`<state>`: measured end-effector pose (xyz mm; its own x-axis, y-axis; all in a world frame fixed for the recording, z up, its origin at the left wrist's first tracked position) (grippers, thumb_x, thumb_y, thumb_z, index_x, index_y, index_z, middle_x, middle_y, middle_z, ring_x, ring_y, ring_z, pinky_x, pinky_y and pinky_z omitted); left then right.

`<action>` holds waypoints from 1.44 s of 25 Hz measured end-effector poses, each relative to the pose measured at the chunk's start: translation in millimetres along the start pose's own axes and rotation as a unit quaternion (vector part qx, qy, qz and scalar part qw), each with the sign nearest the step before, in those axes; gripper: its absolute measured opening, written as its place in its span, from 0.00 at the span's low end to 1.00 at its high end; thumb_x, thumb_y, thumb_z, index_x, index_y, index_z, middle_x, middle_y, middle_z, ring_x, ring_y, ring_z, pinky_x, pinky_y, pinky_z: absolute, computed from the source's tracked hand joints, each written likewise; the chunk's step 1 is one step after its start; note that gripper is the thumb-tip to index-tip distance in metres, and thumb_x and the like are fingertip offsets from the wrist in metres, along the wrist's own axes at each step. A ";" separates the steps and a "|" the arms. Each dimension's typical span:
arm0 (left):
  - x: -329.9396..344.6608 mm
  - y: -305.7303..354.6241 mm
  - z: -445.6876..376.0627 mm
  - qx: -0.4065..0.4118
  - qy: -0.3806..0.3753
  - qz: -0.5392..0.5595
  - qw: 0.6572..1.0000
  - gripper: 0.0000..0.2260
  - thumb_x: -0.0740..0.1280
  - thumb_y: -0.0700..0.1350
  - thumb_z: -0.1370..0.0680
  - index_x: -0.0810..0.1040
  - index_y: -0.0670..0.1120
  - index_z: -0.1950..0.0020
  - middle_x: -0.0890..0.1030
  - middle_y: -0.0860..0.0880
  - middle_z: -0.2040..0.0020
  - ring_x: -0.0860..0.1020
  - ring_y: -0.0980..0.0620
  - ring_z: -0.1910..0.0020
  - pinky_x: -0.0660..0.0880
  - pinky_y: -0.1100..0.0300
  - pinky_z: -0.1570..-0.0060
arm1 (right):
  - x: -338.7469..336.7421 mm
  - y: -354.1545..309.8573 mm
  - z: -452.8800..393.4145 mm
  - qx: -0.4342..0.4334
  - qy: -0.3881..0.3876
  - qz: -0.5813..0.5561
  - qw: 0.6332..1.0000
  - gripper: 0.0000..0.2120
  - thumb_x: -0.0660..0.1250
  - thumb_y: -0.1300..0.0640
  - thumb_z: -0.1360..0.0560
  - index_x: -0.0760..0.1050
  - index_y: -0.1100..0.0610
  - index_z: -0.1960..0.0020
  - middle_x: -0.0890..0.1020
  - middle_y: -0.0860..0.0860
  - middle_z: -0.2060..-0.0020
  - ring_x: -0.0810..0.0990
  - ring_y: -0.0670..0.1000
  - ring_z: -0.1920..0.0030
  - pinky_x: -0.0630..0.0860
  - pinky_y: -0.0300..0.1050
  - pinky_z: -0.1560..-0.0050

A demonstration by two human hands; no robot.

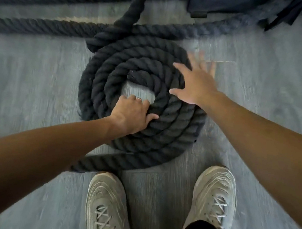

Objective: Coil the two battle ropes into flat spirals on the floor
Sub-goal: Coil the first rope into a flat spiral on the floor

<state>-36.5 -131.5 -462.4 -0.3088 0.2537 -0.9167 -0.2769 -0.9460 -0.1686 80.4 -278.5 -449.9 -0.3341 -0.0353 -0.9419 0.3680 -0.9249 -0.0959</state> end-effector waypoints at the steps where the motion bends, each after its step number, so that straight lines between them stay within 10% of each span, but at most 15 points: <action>1: -0.2 0.3 -5.5 -0.021 -0.007 0.031 0.999 0.31 0.45 0.69 0.19 0.74 0.46 0.41 0.82 0.44 0.46 0.78 0.42 0.44 0.69 0.47 0.51 | 2.9 2.4 8.4 0.066 0.023 -0.045 0.997 0.37 0.62 0.34 0.24 0.53 0.42 0.20 0.42 0.54 0.19 0.36 0.62 0.21 0.39 0.71 0.26; 5: 7.6 -5.3 -19.2 0.003 -0.008 0.145 0.989 0.30 0.47 0.74 0.23 0.72 0.49 0.48 0.81 0.47 0.51 0.78 0.44 0.46 0.66 0.45 0.41 | 64.3 -22.2 94.1 0.151 0.062 -0.090 0.982 0.35 0.45 0.33 0.20 0.48 0.50 0.18 0.44 0.58 0.19 0.40 0.61 0.20 0.46 0.72 0.26; 10: 18.6 -56.0 0.1 0.175 -0.022 -0.015 0.984 0.38 0.43 0.78 0.26 0.76 0.54 0.36 0.80 0.54 0.43 0.73 0.49 0.38 0.58 0.40 0.31 | 75.7 -20.8 111.5 0.092 0.048 -0.058 0.993 0.41 0.43 0.29 0.21 0.47 0.54 0.18 0.42 0.60 0.20 0.41 0.58 0.20 0.49 0.70 0.25; 19: -2.4 -33.3 -2.7 -0.001 -0.002 -0.038 0.999 0.32 0.43 0.69 0.20 0.75 0.46 0.42 0.80 0.49 0.44 0.78 0.47 0.44 0.67 0.41 0.43 | 31.4 44.8 33.2 0.103 -0.044 0.083 0.990 0.43 0.32 0.21 0.30 0.33 0.40 0.21 0.36 0.58 0.20 0.34 0.65 0.22 0.38 0.72 0.27; 24: 4.6 7.8 -29.2 -0.078 -0.032 0.138 0.987 0.38 0.47 0.76 0.24 0.75 0.45 0.41 0.82 0.45 0.46 0.79 0.44 0.44 0.66 0.39 0.35 | 42.6 41.6 46.5 0.223 -0.013 -0.131 0.966 0.31 0.42 0.38 0.17 0.40 0.46 0.18 0.41 0.60 0.20 0.41 0.65 0.21 0.45 0.70 0.25; 31: 5.2 -26.3 4.3 0.228 0.080 0.005 0.970 0.33 0.45 0.68 0.19 0.77 0.47 0.33 0.81 0.48 0.43 0.76 0.46 0.41 0.68 0.46 0.40 | 70.3 12.0 104.2 0.149 0.053 -0.079 0.984 0.32 0.42 0.36 0.18 0.44 0.49 0.18 0.43 0.59 0.19 0.37 0.60 0.20 0.47 0.66 0.23; 36: 14.3 -35.0 1.8 0.244 0.059 -0.105 0.962 0.33 0.41 0.67 0.18 0.76 0.48 0.33 0.81 0.52 0.43 0.76 0.49 0.38 0.64 0.44 0.37 | 69.8 13.5 99.9 0.137 0.058 -0.070 0.986 0.34 0.42 0.35 0.19 0.44 0.49 0.18 0.44 0.57 0.19 0.36 0.60 0.21 0.49 0.66 0.23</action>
<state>-32.9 -94.4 -468.9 -0.1011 0.3771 -0.9206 -0.7252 -0.6614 -0.1913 -24.6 -331.3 -484.8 -0.2571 0.1285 -0.9578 0.0712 -0.9859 -0.1514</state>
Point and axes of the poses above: each hand's wrist, its own z-axis away from the middle knuckle, its own x-axis out of the palm, y = z × x, the point moved 9 cm from there along -z, towards the middle knuckle
